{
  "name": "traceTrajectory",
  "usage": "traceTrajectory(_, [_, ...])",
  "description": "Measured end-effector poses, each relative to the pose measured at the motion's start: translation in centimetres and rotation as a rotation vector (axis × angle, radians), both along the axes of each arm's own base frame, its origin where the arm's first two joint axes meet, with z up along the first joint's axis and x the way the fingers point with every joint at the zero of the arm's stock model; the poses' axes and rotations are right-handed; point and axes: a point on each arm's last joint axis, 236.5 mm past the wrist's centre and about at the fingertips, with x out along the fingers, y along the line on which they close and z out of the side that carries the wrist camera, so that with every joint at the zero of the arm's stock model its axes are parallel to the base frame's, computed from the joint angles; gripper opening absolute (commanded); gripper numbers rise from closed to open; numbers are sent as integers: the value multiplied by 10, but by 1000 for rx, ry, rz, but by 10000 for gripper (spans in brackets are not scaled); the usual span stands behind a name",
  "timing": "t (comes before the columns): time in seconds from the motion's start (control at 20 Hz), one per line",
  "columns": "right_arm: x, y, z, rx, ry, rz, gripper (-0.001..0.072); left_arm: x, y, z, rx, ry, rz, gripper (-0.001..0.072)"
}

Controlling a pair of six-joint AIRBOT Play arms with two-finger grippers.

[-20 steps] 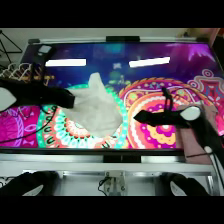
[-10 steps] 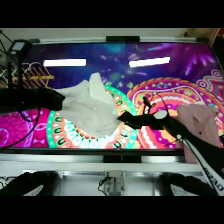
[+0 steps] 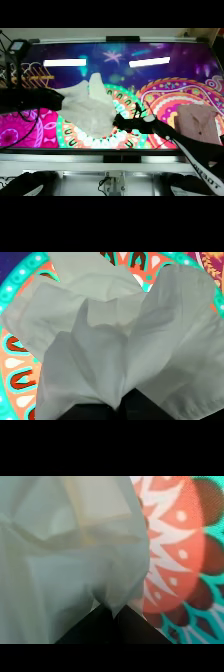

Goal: Fold the shirts.

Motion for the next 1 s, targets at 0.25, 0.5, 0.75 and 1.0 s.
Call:
traceTrajectory(0.25, [30,-13,42,67,-163,-17,53,21,-12,26,-80,-127,4,53])
traceTrajectory(0.5, [88,-91,236,146,-702,-104,54,52,-38,146,-451,-467,54,53])
traceTrajectory(0.75, [23,-187,487,-17,-1402,-255,54,8,-19,315,-828,-827,17,53])
traceTrajectory(1.0, [-63,-180,506,-248,-1455,-126,54,7,-12,264,-554,-688,9,53])
